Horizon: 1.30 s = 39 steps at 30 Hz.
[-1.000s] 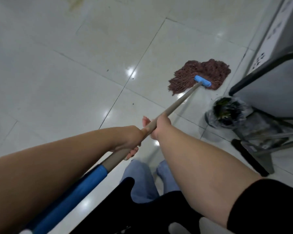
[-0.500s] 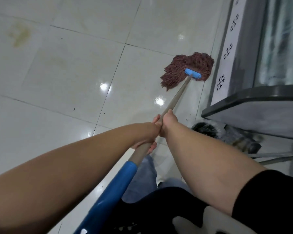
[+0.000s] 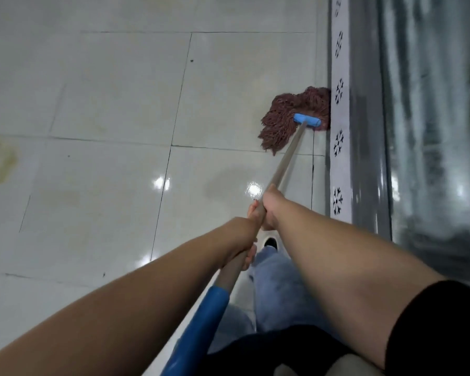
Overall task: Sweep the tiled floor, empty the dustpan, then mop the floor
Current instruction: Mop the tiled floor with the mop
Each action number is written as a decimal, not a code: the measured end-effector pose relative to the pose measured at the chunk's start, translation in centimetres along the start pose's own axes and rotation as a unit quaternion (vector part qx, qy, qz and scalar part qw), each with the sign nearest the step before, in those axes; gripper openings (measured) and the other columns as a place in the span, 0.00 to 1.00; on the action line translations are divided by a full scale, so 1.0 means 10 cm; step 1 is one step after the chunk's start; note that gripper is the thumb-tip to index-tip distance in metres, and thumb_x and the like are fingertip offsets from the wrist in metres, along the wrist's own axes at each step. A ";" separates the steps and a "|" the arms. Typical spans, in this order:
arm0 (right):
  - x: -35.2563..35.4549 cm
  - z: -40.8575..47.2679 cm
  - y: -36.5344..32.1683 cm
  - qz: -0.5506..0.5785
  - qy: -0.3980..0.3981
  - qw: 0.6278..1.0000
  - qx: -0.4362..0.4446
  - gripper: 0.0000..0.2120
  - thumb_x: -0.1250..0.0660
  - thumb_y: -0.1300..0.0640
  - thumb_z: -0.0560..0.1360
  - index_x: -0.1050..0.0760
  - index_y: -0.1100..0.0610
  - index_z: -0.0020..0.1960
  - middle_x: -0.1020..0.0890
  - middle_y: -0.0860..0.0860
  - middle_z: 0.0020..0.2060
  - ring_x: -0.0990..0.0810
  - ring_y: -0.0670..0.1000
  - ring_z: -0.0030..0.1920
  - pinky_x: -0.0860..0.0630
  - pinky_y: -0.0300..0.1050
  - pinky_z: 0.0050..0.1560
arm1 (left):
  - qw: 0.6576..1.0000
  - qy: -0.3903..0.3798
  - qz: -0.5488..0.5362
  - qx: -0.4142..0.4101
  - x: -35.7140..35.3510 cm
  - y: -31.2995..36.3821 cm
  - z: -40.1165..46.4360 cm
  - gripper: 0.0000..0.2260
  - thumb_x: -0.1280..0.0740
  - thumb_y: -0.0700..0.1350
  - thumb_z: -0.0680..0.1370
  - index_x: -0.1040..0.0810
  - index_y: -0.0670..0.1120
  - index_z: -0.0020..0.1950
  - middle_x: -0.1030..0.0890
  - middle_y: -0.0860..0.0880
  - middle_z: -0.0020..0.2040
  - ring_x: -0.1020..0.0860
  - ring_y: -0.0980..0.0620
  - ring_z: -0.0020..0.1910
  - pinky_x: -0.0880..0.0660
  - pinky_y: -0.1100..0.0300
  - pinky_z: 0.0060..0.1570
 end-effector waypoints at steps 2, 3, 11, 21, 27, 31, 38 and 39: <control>-0.13 0.06 -0.40 0.006 0.014 1.000 -0.010 0.21 0.50 0.40 0.77 0.38 0.56 0.37 0.34 0.51 0.10 0.37 0.47 0.09 0.34 0.28 0.20 | 1.000 0.006 -0.019 0.020 0.14 0.40 0.06 0.32 0.49 0.71 0.73 0.30 0.41 0.43 0.34 0.48 0.25 0.37 0.55 0.16 0.38 0.71 0.21; -0.22 0.06 -0.59 -0.002 0.009 1.000 -0.014 0.20 0.50 0.40 0.77 0.38 0.56 0.37 0.34 0.51 0.10 0.37 0.47 0.09 0.33 0.28 0.20 | 0.999 0.005 -0.029 0.026 0.21 0.58 0.07 0.32 0.48 0.72 0.73 0.30 0.41 0.43 0.34 0.48 0.25 0.38 0.55 0.14 0.39 0.72 0.20; -1.02 0.18 -1.72 0.012 -0.010 1.000 -0.011 0.18 0.48 0.42 0.78 0.34 0.58 0.47 0.33 0.51 0.13 0.36 0.48 0.12 0.33 0.30 0.19 | 0.999 0.034 -0.030 0.015 0.94 1.72 0.34 0.31 0.45 0.70 0.73 0.28 0.40 0.36 0.32 0.46 0.23 0.35 0.53 0.14 0.38 0.70 0.19; -2.06 0.57 -3.97 -0.008 -0.005 1.000 0.017 0.14 0.47 0.44 0.78 0.35 0.56 0.48 0.30 0.53 0.21 0.36 0.47 0.10 0.28 0.33 0.22 | 0.997 -0.001 -0.083 0.000 1.69 4.03 0.67 0.29 0.50 0.68 0.76 0.35 0.42 0.34 0.38 0.50 0.16 0.41 0.56 0.11 0.43 0.73 0.18; -2.49 0.62 -4.87 -0.045 0.015 0.999 0.025 0.18 0.47 0.44 0.78 0.35 0.58 0.40 0.31 0.52 0.10 0.34 0.47 0.09 0.28 0.38 0.17 | 0.995 -0.002 -0.091 0.027 2.07 4.95 0.74 0.28 0.48 0.69 0.75 0.35 0.43 0.36 0.37 0.49 0.25 0.41 0.57 0.12 0.42 0.75 0.18; -2.62 0.76 -5.57 -0.077 0.038 0.996 0.029 0.19 0.49 0.45 0.77 0.35 0.58 0.37 0.31 0.51 0.10 0.34 0.47 0.09 0.29 0.32 0.21 | 0.993 -0.009 -0.112 0.023 2.13 5.62 0.87 0.28 0.47 0.69 0.75 0.35 0.43 0.36 0.37 0.50 0.27 0.40 0.58 0.15 0.43 0.75 0.17; -2.79 1.06 -6.92 -0.092 0.032 0.994 0.052 0.21 0.51 0.42 0.78 0.38 0.57 0.36 0.33 0.51 0.10 0.35 0.47 0.09 0.32 0.31 0.22 | 0.991 -0.023 -0.133 0.010 2.17 6.90 1.25 0.27 0.46 0.68 0.75 0.35 0.43 0.37 0.36 0.50 0.27 0.40 0.58 0.13 0.41 0.75 0.17; -2.81 1.06 -7.07 -0.094 0.030 0.994 0.051 0.21 0.51 0.42 0.78 0.38 0.57 0.36 0.33 0.51 0.11 0.34 0.47 0.10 0.29 0.34 0.21 | 0.991 -0.023 -0.135 0.011 2.19 7.03 1.30 0.28 0.46 0.68 0.75 0.34 0.43 0.37 0.36 0.50 0.27 0.40 0.58 0.12 0.40 0.75 0.17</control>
Point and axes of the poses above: each hand's wrist, its own z-axis towards the middle knuckle, its own x-axis out of the back of the hand, y = z × x, the point moved 4 cm from there along z, towards the middle knuckle
